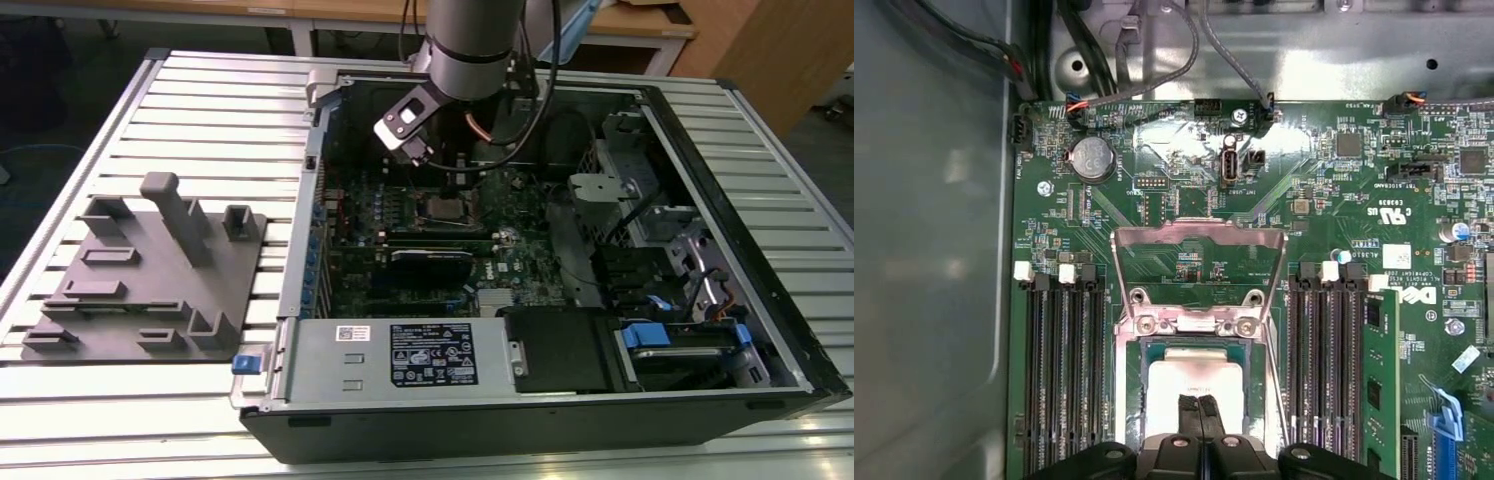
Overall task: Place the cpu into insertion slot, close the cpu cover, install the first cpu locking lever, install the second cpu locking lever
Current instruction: 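Close the cpu cover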
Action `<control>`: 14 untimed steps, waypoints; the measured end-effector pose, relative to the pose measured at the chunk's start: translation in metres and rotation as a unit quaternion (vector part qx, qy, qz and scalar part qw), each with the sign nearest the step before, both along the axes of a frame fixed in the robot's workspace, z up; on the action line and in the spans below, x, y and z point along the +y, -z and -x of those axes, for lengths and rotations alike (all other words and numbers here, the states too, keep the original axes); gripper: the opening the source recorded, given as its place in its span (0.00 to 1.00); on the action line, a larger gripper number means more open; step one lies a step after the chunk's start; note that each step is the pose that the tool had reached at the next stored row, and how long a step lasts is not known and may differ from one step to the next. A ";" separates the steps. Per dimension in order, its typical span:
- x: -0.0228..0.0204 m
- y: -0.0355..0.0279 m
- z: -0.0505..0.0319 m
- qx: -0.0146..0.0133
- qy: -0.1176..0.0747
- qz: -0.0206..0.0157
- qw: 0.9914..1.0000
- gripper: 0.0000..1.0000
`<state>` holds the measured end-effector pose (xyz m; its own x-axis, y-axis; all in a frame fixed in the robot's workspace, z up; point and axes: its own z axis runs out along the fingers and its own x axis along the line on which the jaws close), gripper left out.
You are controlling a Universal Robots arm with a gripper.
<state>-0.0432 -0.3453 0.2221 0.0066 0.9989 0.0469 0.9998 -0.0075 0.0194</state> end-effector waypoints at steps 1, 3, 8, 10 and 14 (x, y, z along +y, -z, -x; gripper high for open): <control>0.0000 -0.0004 0.0000 0.000 0.000 0.000 1.000 0.11; 0.0000 -0.0013 0.0000 0.000 0.000 0.000 1.000 0.11; 0.0000 -0.0032 0.0000 0.000 0.000 0.000 1.000 0.11; 0.0000 -0.0038 0.0000 0.000 0.000 0.000 1.000 0.11; 0.0000 -0.0051 0.0000 0.000 0.000 0.000 1.000 0.11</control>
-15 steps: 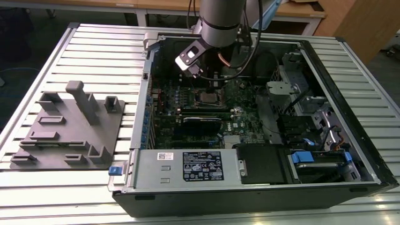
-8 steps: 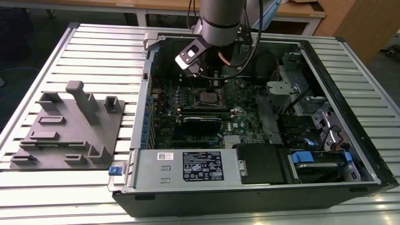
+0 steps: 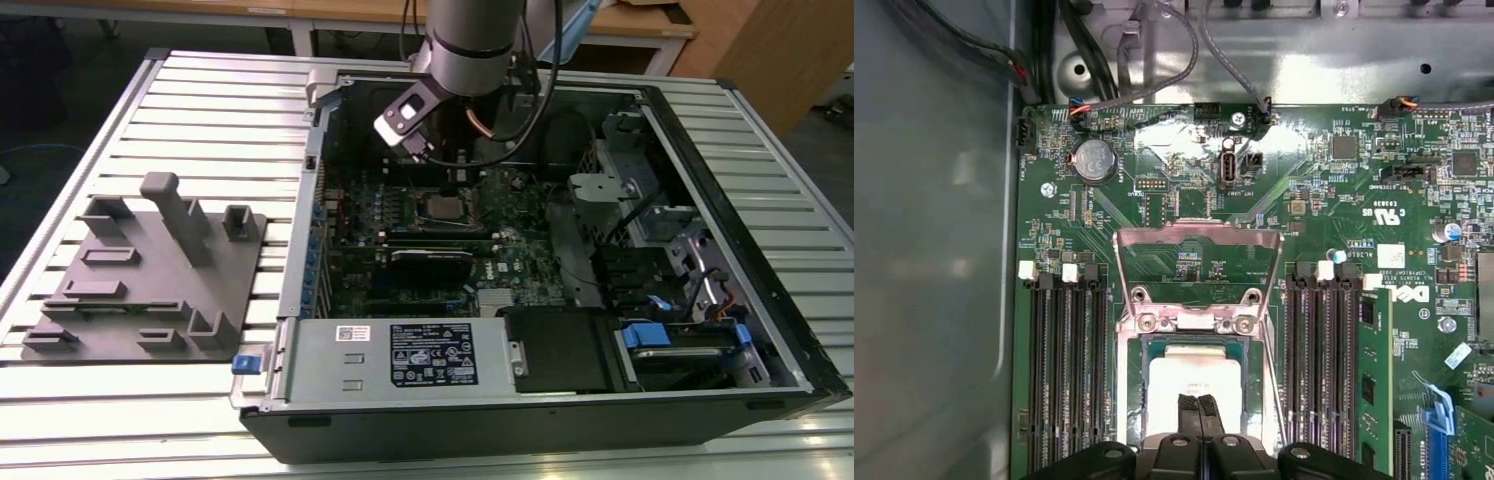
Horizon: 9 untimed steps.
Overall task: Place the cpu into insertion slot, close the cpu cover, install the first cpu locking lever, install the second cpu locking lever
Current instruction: 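Close the cpu cover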
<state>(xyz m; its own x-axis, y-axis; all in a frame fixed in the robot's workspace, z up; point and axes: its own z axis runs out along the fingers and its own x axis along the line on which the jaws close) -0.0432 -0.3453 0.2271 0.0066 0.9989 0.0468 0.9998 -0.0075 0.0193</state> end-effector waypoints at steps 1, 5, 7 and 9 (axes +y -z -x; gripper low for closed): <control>0.0000 -0.0003 0.0000 0.000 0.000 0.000 1.000 0.11; 0.0000 -0.0014 0.0000 0.000 0.000 0.000 1.000 0.11; 0.0000 -0.0020 0.0000 0.000 0.000 0.000 1.000 0.11; 0.0000 -0.0024 0.0000 0.000 0.000 0.000 1.000 0.11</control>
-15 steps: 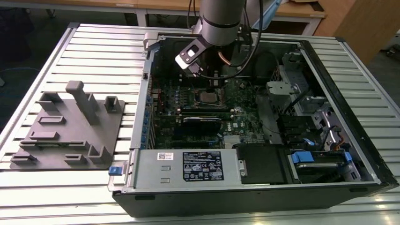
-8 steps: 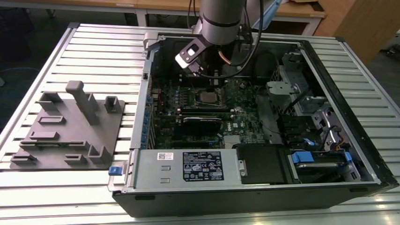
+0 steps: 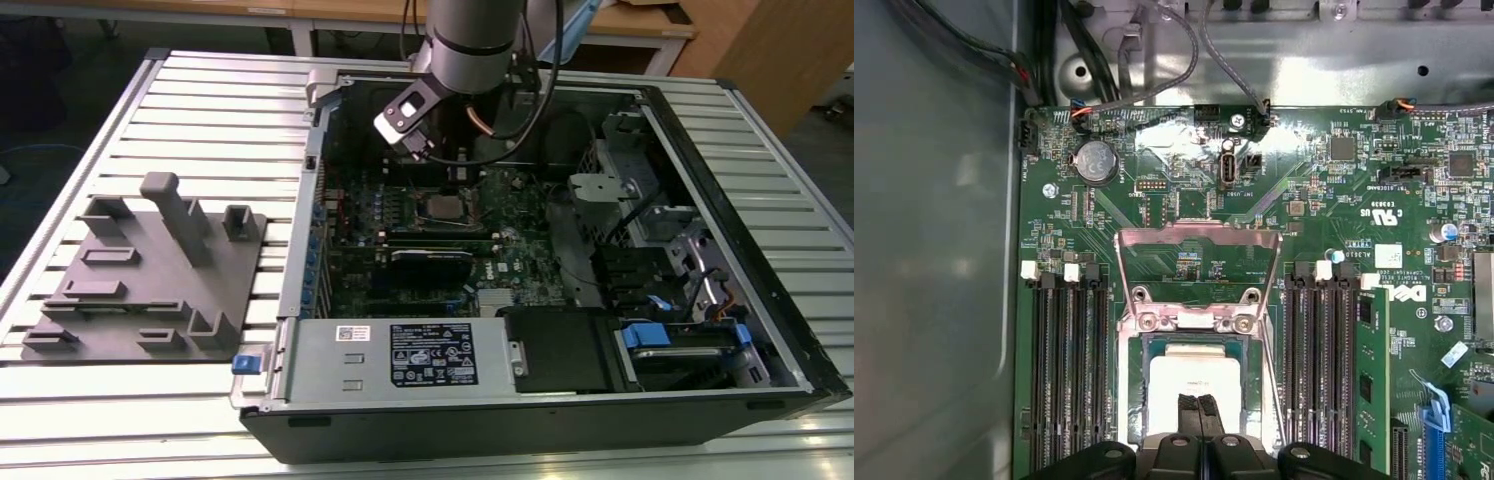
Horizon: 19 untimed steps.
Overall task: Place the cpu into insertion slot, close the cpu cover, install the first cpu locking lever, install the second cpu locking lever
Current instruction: 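Close the cpu cover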
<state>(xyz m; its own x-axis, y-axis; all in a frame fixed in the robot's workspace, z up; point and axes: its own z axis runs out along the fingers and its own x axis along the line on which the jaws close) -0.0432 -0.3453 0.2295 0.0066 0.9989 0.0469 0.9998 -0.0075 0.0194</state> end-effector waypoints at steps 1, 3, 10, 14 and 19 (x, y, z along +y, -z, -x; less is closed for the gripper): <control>0.0000 -0.0002 0.0000 0.000 0.000 0.000 1.000 0.11; 0.0000 -0.0006 0.0000 0.000 0.000 0.000 1.000 0.11; 0.0000 -0.0035 0.0000 0.000 0.000 0.000 1.000 0.11; 0.0000 -0.0049 0.0000 0.000 0.000 0.000 1.000 0.11; 0.0000 -0.0076 0.0000 0.000 0.000 0.000 1.000 0.11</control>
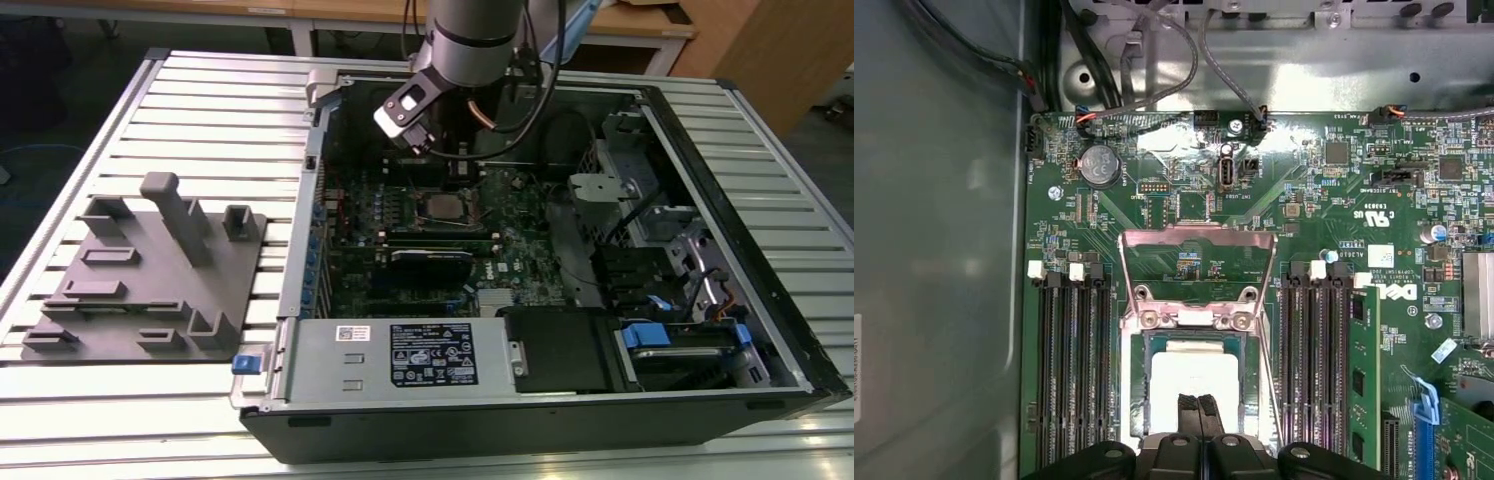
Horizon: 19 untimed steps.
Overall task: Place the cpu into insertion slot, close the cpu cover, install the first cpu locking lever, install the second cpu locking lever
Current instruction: 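Close the cpu cover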
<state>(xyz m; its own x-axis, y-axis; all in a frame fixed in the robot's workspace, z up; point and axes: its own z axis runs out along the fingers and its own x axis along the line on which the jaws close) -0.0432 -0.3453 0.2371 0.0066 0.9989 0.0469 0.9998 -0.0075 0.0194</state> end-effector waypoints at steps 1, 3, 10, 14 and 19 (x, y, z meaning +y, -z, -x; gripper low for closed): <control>0.0000 -0.0009 0.0000 0.000 0.000 0.000 1.000 0.11; 0.0000 -0.0011 0.0000 0.000 0.000 0.000 1.000 0.11; 0.0000 -0.0034 0.0000 0.000 -0.001 0.000 1.000 0.11; 0.0000 -0.0034 0.0000 0.000 -0.002 0.000 1.000 0.11; -0.0001 -0.0042 0.0000 0.000 -0.002 0.000 1.000 0.11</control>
<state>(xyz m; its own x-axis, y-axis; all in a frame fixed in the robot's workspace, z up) -0.0433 -0.3454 0.2413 0.0027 0.9989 0.0463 0.9998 -0.0035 0.0191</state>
